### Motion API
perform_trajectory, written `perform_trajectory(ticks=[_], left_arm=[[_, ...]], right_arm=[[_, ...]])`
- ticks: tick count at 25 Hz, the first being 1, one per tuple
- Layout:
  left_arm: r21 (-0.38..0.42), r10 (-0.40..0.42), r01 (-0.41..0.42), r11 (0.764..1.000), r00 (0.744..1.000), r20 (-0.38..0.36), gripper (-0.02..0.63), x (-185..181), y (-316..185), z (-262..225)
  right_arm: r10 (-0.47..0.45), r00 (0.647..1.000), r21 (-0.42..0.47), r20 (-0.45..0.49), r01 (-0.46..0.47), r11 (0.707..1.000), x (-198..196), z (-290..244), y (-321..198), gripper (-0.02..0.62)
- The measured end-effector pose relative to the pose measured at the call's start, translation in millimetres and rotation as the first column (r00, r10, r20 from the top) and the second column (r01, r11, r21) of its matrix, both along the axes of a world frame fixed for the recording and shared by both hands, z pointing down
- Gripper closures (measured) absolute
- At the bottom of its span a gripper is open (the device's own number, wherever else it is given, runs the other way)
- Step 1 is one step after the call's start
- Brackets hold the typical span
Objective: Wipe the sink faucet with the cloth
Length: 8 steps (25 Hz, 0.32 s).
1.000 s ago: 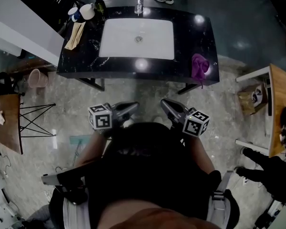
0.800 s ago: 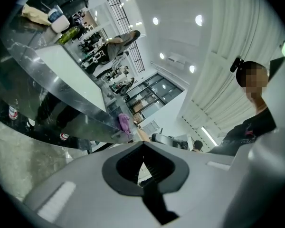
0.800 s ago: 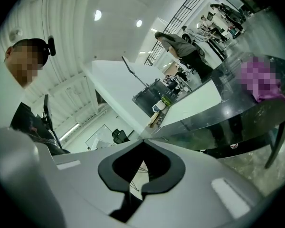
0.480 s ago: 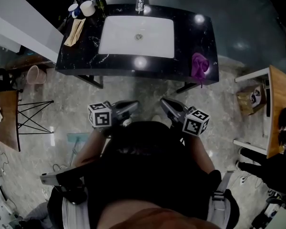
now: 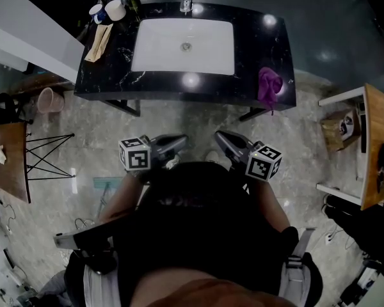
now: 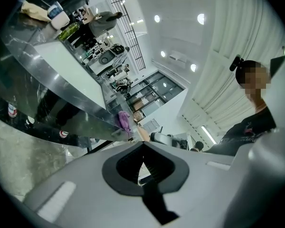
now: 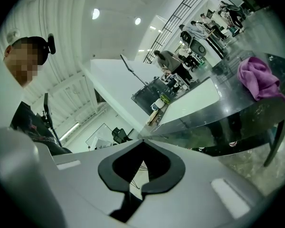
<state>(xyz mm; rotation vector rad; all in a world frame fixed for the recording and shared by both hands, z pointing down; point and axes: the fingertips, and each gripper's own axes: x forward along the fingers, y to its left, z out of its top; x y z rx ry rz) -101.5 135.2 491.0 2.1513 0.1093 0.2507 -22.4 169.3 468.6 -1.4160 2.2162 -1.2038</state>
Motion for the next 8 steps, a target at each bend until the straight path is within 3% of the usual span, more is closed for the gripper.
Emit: perform_trajectory(ticks=[8], left_arm=[[-0.007, 0.001, -0.001, 1.0, 1.0, 0.003, 0.606, -1.0, -1.1, 3.8]], right_arm=[[-0.005, 1.0, 0.001, -0.012, 0.005, 1.0, -2.6, 3.3, -2.2, 0.586]])
